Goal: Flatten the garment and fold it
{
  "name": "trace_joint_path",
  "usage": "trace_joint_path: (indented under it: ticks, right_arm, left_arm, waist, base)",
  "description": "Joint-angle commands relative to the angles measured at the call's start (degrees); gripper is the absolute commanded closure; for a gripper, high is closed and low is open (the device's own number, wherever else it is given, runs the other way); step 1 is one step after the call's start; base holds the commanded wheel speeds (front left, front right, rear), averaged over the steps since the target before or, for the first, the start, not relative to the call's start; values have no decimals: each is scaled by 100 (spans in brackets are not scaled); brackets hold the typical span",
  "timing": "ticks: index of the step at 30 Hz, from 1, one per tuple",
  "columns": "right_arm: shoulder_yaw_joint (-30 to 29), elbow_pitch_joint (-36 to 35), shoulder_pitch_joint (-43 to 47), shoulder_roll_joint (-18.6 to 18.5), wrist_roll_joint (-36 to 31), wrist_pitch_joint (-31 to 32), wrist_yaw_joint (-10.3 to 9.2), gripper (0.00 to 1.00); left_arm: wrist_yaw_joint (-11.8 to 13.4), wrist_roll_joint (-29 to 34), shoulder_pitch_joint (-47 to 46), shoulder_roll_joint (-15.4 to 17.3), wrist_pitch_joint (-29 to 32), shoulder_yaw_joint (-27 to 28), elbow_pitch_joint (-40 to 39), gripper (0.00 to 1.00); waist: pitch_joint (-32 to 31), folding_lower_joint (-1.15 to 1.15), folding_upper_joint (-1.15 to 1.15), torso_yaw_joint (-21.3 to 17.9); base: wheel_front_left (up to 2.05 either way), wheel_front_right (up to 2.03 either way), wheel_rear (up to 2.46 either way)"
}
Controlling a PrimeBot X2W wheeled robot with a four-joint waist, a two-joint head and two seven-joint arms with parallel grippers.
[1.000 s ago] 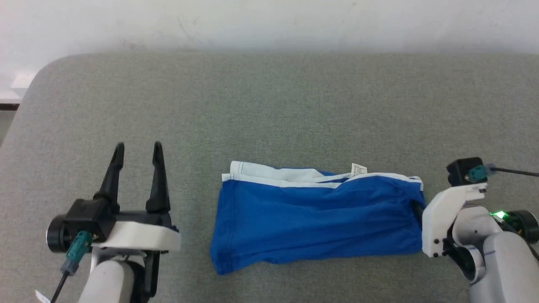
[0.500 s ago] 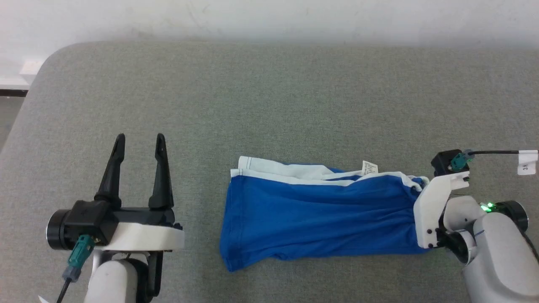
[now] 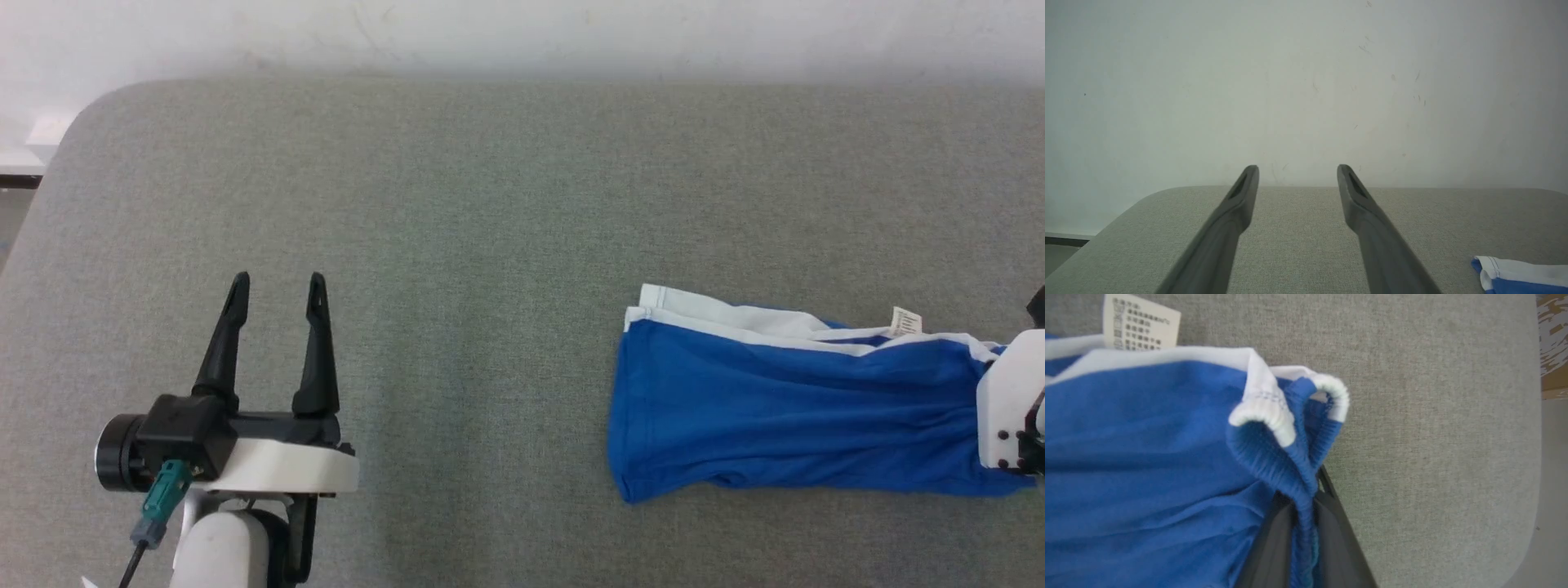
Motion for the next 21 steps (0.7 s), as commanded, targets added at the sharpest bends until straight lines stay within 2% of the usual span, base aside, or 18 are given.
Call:
trace_joint_path:
  ticks: [1,4,7,13,16,18,21]
  right_arm:
    - [21,-14,-57,-49,-93,64,-13,100]
    - [251,-170,-40,-99,-53,344,-13,100]
    - [720,-533,33,-189,243,837,-13,100]
    - [1763,-2032,287,-586,1010,1941,-13,100]
    - [2172,-2729,352,-703,1285,2271,-13,100]
    - [2428,-3037,351,-694,1383,2379,-13,100]
    - [2730,-3197,260,-481,1429,2386,-13,100]
  left_arm:
    - [-17,49,-44,-35,-27,45,32,0]
    - [-10,65,-16,-55,-27,102,89,0]
    - [-4,58,44,-73,-27,138,193,0]
    - [85,67,98,-101,-27,192,248,0]
    - [111,61,90,-113,-27,176,276,0]
    - [121,55,78,-119,-27,155,293,0]
    - [126,43,52,-127,-27,128,318,0]
  waist:
    - [-18,-1,0,-10]
    - [-70,-1,0,-51]
    - [-152,-1,0,-91]
    - [-267,-1,0,-118]
    - [-286,-1,0,-91]
    - [-285,-1,0,-63]
    - [-269,-1,0,-4]
  base:
    - [0,0,0]
    - [0,0,0]
    - [0,0,0]
    - [0,0,0]
    - [0,0,0]
    - [0,0,0]
    - [0,0,0]
